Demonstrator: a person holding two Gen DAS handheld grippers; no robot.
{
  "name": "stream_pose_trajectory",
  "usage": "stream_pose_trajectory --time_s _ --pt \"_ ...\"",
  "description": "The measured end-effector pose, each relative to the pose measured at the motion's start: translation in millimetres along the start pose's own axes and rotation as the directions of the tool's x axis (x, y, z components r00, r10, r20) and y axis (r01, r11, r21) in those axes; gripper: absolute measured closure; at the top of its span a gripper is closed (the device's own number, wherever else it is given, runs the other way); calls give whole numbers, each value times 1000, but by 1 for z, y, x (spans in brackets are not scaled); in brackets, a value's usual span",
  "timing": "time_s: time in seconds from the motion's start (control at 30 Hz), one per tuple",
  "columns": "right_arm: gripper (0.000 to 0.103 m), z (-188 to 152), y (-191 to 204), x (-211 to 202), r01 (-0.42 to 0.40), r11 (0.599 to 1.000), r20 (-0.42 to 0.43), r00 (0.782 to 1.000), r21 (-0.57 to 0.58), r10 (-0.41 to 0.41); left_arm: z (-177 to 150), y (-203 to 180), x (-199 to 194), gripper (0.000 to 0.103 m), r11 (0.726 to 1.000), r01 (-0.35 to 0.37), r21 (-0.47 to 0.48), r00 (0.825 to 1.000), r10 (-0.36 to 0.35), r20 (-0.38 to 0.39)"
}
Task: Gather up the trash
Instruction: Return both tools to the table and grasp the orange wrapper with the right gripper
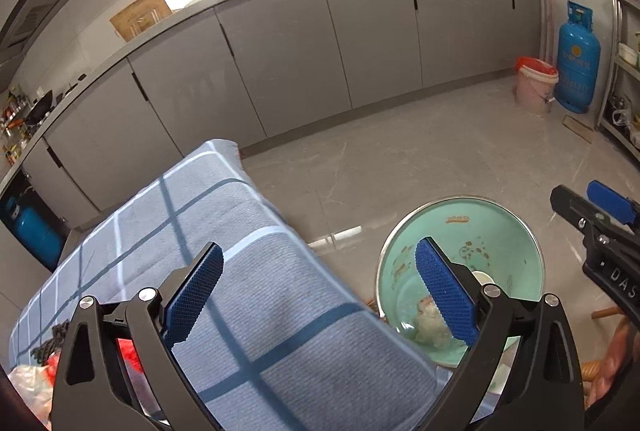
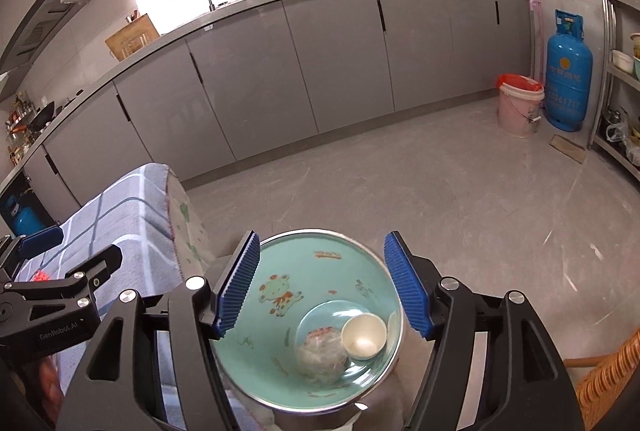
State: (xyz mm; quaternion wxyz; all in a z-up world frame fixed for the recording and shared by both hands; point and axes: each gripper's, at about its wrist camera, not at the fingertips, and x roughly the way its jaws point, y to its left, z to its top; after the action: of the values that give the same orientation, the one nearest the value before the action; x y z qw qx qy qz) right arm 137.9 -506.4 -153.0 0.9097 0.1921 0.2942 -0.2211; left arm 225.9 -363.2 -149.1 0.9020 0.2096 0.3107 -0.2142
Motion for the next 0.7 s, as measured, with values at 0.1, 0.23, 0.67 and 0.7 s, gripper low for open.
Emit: stream_pose_trajectory --time_s 0.1,0.23,0.67,0.7 --pt "38 -7 15 -11 -16 1000 -3 1000 -10 16 -8 13 -23 8 1000 -16 -9 999 17 29" --pt "36 -16 37 -24 -42 999 -11 999 -23 42 -23 32 -53 8 999 -43 -18 997 44 57" --pt "31 -40 116 -62 -145 980 -32 989 -135 142 -77 114 -138 6 987 -145 -66 981 152 121" --pt "28 -42 123 -66 -150 978 -28 989 -142 147 -82 122 -143 5 985 -160 -73 978 168 126"
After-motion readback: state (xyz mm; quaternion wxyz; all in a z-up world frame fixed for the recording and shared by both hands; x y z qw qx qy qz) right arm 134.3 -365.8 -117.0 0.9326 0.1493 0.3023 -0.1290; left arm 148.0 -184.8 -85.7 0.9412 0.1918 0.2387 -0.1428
